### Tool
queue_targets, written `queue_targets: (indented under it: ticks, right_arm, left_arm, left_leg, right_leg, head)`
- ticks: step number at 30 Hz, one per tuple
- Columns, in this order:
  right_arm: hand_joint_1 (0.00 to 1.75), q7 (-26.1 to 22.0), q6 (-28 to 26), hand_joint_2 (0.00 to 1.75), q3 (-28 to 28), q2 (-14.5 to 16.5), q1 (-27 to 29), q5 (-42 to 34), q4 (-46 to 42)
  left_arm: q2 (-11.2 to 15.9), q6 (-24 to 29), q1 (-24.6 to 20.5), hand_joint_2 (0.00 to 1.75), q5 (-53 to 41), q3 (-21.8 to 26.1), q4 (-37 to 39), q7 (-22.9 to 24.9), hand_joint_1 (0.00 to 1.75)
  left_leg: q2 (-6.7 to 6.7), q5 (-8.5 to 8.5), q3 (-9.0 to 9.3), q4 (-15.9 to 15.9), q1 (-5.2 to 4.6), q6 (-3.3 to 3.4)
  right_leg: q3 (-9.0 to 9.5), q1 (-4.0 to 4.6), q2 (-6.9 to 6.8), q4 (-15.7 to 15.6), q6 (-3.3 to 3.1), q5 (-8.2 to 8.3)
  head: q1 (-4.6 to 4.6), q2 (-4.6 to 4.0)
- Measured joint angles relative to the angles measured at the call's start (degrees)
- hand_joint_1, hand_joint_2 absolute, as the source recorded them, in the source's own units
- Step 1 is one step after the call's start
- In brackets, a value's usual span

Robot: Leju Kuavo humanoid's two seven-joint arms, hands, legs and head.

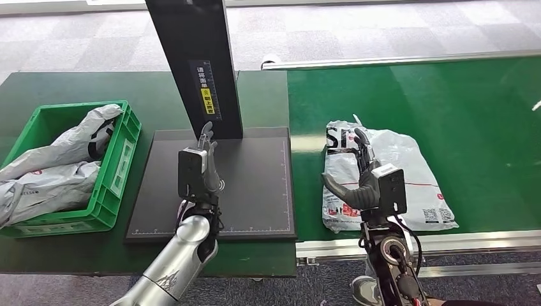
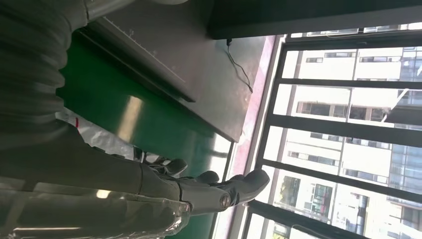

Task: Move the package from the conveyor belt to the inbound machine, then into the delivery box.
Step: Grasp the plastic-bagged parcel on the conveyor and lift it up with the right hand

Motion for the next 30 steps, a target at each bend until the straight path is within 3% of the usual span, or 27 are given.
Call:
queue_targets:
  ticks: [7, 18, 25, 30]
  right_arm:
    - [0.0, 0.4, 0.2, 1.75, 0.5, 1.9, -2.1, 1.1, 1.4]
    - [0.0, 0.4, 0.3, 1.75, 0.5, 2.5, -2.6, 1.4, 2.3]
    - [0.0, 0.3, 0.9, 1.75, 0.5, 2.5, -2.5, 1.6, 2.8]
    - [0.0, 0.0, 1.2, 1.75, 0.5, 2.5, -2.3, 1.9, 3.3]
  left_arm:
    - [-0.2, -0.7, -0.2, 0.0, -1.6, 4.6, 2.2, 0.4, 0.0]
    - [-0.5, -2.0, 0.3, 0.0, -1.8, 6.7, 2.2, 0.4, 0.0]
    - [-0.2, -9.5, 0.8, 0.0, 0.3, 6.8, 2.2, 1.3, 0.0]
    - [0.5, -10.6, 2.2, 0.0, 0.1, 6.8, 1.3, 0.6, 0.0]
  left_leg:
    - [-0.02, -0.04, -0.11, 0.0, -0.06, 0.0]
    - [-0.08, -0.04, -0.1, 0.0, -0.04, 0.01]
    - [-0.07, -0.05, -0.1, 0.0, -0.05, 0.01]
    - [-0.08, -0.05, -0.1, 0.0, -0.05, 0.01]
  right_leg:
    - [-0.06, -0.05, -0.02, 0.0, 0.01, -0.01]
    - [-0.06, -0.04, -0.02, 0.0, 0.01, -0.01]
    - [-0.06, -0.04, -0.02, 0.0, 0.01, -0.01]
    - [-0.06, -0.04, -0.02, 0.0, 0.01, -0.01]
  head:
    - [0.02, 0.0]
    - [0.01, 0.0]
    - [0.01, 0.0]
    - [0.01, -0.01]
